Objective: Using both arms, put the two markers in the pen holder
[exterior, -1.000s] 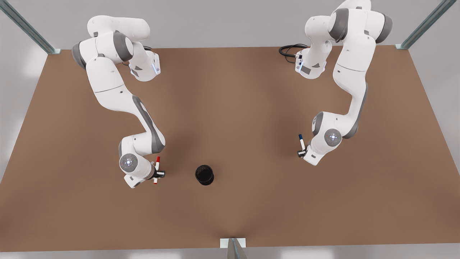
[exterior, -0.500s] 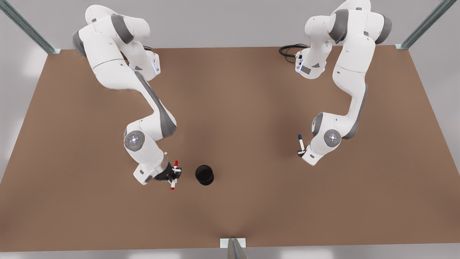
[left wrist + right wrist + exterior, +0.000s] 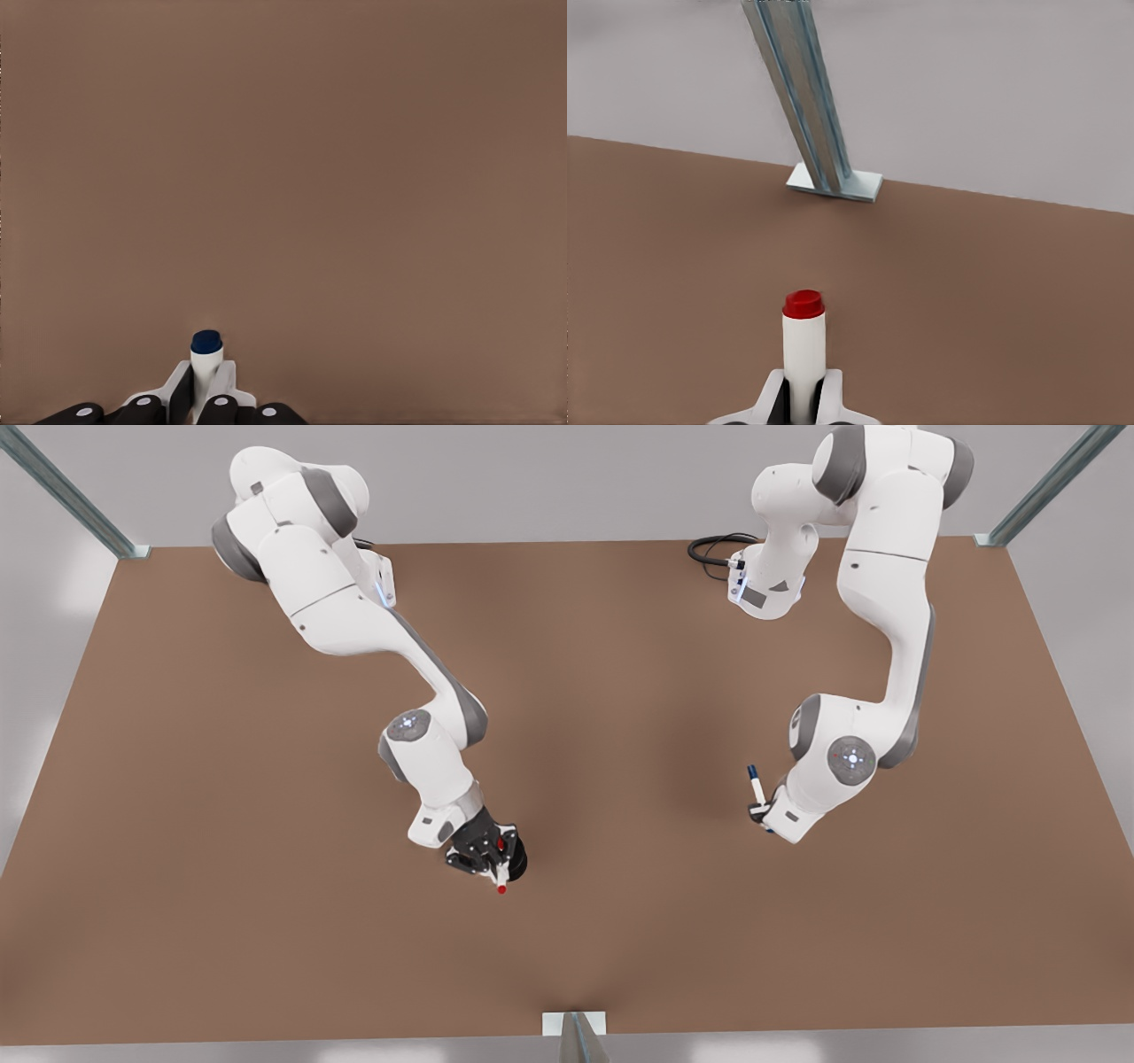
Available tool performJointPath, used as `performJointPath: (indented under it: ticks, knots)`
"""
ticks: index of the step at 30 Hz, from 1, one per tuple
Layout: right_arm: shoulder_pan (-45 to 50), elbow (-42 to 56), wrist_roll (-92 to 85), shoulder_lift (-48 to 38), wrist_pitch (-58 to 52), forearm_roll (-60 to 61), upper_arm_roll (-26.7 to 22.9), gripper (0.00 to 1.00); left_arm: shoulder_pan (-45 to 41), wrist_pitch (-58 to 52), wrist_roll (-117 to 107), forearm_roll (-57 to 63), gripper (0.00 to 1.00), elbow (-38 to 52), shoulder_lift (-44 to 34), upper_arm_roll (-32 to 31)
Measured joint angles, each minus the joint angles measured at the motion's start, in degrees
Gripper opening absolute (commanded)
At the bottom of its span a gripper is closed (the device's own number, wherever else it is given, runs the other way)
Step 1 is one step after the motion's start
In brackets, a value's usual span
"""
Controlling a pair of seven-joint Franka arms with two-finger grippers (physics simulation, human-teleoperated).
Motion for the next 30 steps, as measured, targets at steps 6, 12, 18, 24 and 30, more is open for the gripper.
performJointPath:
  ticks: [6, 12, 18, 24, 30]
  knots:
    - [0.5, -4.6, 1.6, -0.1, 9.4, -0.6, -1.4, 1.00, 0.2, -2.2, 1.0, -0.1, 0.21, 0.6, 0.3, 0.0]
    - [-9.0, 4.3, 2.2, -20.0, -18.9, 1.9, 0.1, 1.00, -0.2, -5.7, 3.3, -5.7, 0.21, 6.8, -2.4, -2.0]
    - [-12.5, 2.8, -1.9, -25.9, -51.4, 10.3, -6.3, 1.00, -0.3, -7.2, 10.9, -14.5, 0.21, 20.3, 2.3, -8.3]
    - [-11.3, 5.1, -6.0, -25.7, -62.4, 11.9, -6.3, 1.00, -3.5, 5.3, 23.9, -23.6, 0.21, 32.1, 14.1, -19.2]
    - [-12.3, 5.3, -9.0, -25.4, -66.1, 12.2, -6.8, 1.00, -10.3, 23.9, 33.0, -25.5, 0.21, 38.4, 24.2, -20.9]
